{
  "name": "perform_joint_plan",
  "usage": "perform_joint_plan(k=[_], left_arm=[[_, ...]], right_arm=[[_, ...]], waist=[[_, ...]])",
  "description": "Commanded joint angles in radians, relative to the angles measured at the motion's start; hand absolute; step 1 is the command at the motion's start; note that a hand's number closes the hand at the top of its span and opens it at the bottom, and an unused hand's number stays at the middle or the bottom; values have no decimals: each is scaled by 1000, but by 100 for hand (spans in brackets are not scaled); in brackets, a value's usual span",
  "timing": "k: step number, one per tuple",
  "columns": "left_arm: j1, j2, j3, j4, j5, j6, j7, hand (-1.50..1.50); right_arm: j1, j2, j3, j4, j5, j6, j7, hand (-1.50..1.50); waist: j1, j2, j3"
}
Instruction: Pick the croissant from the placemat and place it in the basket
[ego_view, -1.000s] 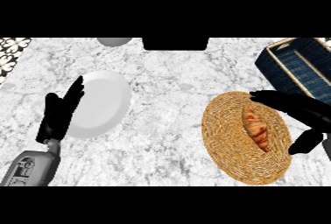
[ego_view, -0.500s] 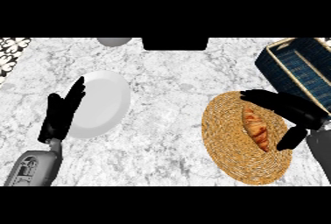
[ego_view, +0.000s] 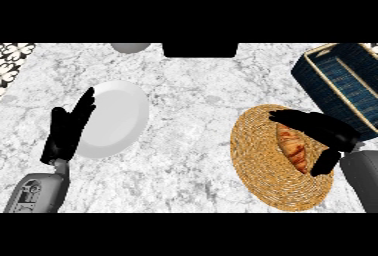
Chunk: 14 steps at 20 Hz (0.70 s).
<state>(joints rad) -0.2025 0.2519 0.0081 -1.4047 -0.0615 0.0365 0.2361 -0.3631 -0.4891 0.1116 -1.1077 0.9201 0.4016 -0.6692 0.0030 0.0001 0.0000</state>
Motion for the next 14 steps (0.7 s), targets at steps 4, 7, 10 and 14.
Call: perform_joint_plan(k=[4, 7, 10, 14], left_arm=[[21, -27, 19, -5, -31, -15, -8, 0], [7, 2, 55, -1, -2, -73, -11, 0], [-41, -35, 37, 84, -34, -42, -48, 0], [-47, -46, 25, 18, -54, -18, 18, 0]], right_arm=[[0, 26, -23, -8, 44, 30, -2, -150], [-38, 63, -37, 75, 67, -19, -12, -150], [-14, 54, 14, 97, 125, -75, -72, 150], [-70, 62, -3, 172, 162, -209, -132, 150]], waist=[[-2, -1, 0], [0, 0, 0], [-2, 1, 0], [4, 1, 1]])
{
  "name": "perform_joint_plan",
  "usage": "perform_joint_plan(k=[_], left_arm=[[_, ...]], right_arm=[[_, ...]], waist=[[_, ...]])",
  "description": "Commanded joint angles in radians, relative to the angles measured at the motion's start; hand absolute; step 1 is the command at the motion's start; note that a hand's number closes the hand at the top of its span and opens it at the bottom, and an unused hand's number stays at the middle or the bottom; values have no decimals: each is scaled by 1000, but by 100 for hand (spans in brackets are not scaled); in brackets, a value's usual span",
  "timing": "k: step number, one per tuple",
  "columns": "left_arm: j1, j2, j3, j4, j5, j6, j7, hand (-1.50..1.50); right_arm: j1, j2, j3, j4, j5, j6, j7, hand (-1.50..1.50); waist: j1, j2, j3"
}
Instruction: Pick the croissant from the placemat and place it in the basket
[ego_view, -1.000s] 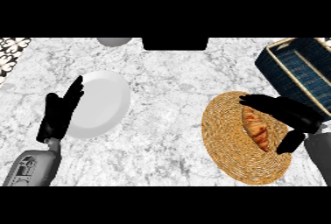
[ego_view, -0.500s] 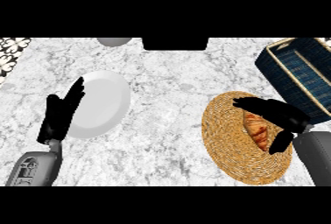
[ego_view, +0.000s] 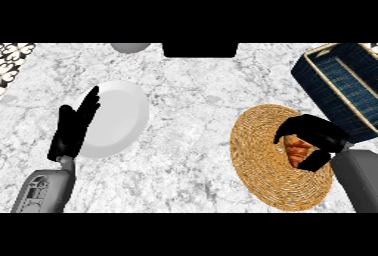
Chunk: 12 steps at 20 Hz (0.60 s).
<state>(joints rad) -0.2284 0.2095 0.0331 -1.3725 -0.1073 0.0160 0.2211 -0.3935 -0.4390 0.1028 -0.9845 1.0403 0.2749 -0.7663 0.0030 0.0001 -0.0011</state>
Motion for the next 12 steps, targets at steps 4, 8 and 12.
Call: perform_joint_plan(k=[4, 8, 12], left_arm=[[23, -16, 2, -35, -6, 0, 31, 0], [106, 1, 1, -83, -3, -14, -18, 0], [72, -5, 13, -17, 6, -24, -34, 0]], right_arm=[[-17, 49, 10, -81, 72, -59, 106, 150], [-26, 121, 9, -173, 145, 54, 468, 150], [-63, 249, 66, -221, 239, 90, 697, 150]], waist=[[-3, -2, 1], [-7, -12, -2], [-3, -2, 0]])
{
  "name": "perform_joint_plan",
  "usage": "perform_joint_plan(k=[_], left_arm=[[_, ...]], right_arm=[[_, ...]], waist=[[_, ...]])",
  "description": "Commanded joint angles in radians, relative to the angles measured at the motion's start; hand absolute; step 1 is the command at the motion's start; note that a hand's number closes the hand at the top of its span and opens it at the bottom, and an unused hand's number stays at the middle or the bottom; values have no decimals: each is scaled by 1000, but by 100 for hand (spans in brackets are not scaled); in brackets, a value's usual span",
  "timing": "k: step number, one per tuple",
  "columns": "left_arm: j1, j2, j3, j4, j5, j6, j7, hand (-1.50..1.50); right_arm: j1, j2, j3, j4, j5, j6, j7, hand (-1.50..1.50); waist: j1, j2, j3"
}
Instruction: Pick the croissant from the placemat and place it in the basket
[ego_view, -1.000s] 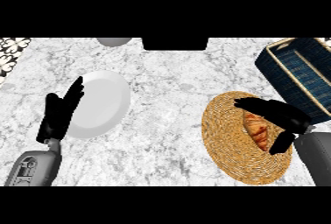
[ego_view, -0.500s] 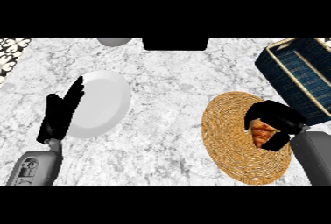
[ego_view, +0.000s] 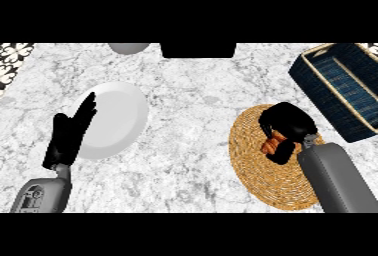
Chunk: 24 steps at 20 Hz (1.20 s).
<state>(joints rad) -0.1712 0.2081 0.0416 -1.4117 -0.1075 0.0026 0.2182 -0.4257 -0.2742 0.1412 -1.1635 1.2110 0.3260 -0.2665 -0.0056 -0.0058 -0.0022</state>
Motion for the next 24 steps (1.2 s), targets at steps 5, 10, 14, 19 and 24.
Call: perform_joint_plan(k=[5, 10, 14, 19, 24], left_arm=[[-95, -2, 30, 75, -9, 6, 9, 0], [-17, 15, 32, 20, 4, -19, -22, 0], [-14, -4, 17, 25, -23, 10, 6, 0], [4, 1, 28, 28, -8, -4, -26, 0], [19, -8, 1, -35, -14, -12, 15, 0]], right_arm=[[33, 86, 77, -242, 102, 78, 223, 150], [54, 202, -45, -387, -76, 157, 268, 150], [38, 251, -146, -579, -223, 291, 314, 150], [-67, 273, -300, -742, -520, 344, 524, 150], [-289, 274, -403, -858, -676, 407, 834, 150]], waist=[[1, 5, 2], [-4, 0, 2], [-15, -3, 2], [-17, -6, 1], [-1, -7, 1]])
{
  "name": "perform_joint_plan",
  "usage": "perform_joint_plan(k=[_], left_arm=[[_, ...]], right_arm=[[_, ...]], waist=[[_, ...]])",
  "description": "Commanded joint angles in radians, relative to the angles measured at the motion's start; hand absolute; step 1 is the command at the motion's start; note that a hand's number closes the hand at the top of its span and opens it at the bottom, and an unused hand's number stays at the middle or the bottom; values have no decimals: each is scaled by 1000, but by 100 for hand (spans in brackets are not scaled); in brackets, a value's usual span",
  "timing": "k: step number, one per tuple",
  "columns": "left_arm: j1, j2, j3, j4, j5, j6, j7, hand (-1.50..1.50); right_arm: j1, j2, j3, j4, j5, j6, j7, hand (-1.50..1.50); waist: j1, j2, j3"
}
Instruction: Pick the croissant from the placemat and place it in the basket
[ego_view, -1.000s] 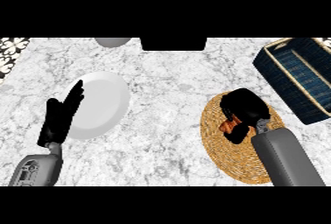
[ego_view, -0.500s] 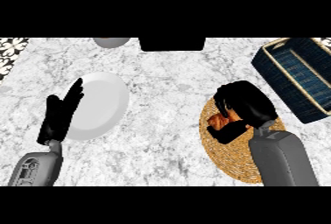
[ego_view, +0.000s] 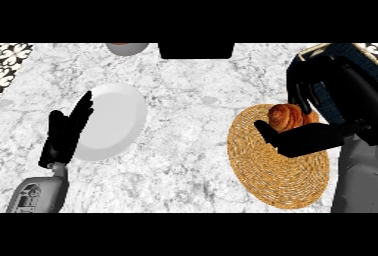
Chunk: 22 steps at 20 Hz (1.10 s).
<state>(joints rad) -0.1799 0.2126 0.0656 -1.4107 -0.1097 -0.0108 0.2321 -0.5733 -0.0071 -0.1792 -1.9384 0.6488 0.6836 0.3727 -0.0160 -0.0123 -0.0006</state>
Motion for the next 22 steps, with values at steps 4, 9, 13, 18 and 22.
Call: perform_joint_plan(k=[4, 9, 13, 18, 22], left_arm=[[12, 7, -3, -16, -3, -13, -5, 0], [-11, 7, 1, -8, -9, -12, -9, 0], [-17, 2, 4, 37, -15, -12, -31, 0], [-38, 5, 7, -6, 5, -26, 20, 0], [-29, -29, -24, 28, -26, -5, -40, 0]], right_arm=[[-359, -13, -189, -59, -210, 108, 406, 150], [-552, -170, -285, 88, -281, 88, 506, 150], [-634, -306, -293, 210, -259, 83, 496, 150], [-606, -488, -177, 334, -98, 132, 352, 150], [-563, -624, -98, 472, 16, 110, 204, 150]], waist=[[11, 3, -1], [14, 7, 0], [16, 11, 0], [30, 16, 0], [39, 27, 0]])
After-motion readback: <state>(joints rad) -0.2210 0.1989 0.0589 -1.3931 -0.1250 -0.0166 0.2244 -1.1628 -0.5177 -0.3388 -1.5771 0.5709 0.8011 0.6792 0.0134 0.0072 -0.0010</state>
